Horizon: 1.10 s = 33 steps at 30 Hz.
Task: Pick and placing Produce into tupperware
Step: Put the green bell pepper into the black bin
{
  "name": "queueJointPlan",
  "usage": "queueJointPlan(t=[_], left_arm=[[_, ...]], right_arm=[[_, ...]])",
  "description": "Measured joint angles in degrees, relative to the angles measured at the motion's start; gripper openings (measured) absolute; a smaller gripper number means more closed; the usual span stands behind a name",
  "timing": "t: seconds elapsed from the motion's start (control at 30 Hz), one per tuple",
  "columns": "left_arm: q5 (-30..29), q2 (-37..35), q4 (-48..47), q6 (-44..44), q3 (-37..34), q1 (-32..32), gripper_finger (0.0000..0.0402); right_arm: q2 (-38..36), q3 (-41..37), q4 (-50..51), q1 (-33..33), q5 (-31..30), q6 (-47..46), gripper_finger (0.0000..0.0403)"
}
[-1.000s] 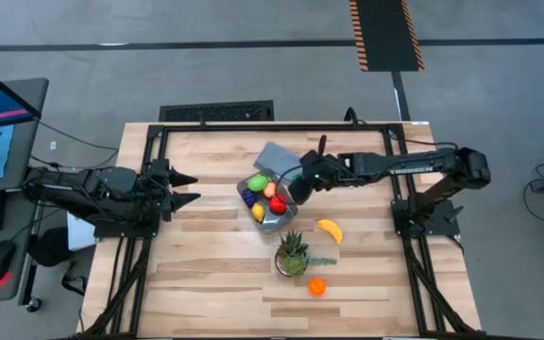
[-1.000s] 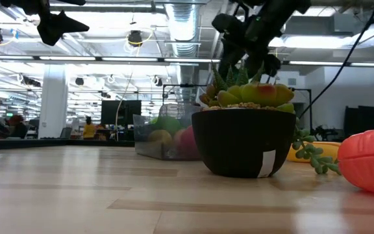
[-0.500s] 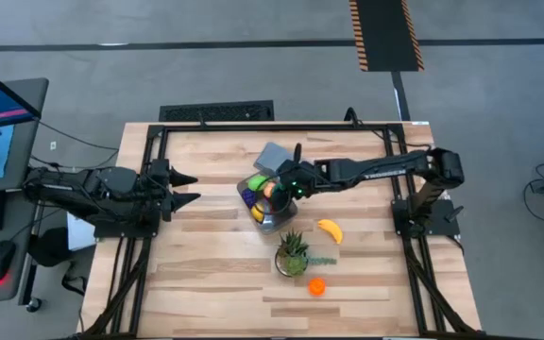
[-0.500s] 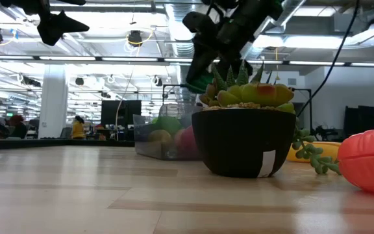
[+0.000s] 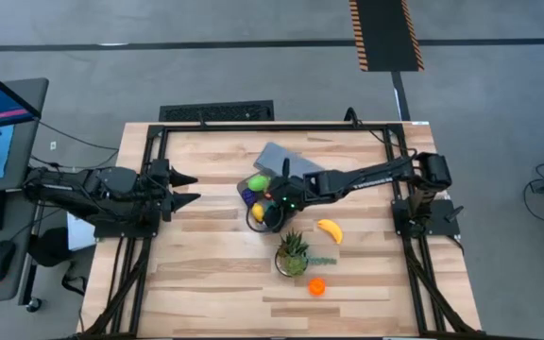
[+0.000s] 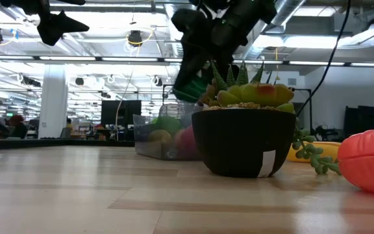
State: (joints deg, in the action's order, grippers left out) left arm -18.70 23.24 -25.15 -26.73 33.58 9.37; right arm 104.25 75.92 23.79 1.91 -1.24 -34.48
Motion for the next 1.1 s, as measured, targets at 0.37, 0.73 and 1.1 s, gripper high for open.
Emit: queueJointPlan(t=[0.37,0.73,1.1], left_arm=[[0.24,0.0,0.02,-0.41,0.0,0.0,0.0269],[0.22,0.0,0.0,-0.41,0.0,-0.01,0.0269],[0.17,0.02,-0.07,-0.38,0.0,0.0,0.0269]], right_arm=[[1.09,0.13,-2.02,-0.04,1.43,-0.39,0.0222],[1.09,0.13,-1.94,-0.11,0.12,0.5,0.0221],[2.53,0.15,-2.4,0.34,-0.68,1.01,0.0221]])
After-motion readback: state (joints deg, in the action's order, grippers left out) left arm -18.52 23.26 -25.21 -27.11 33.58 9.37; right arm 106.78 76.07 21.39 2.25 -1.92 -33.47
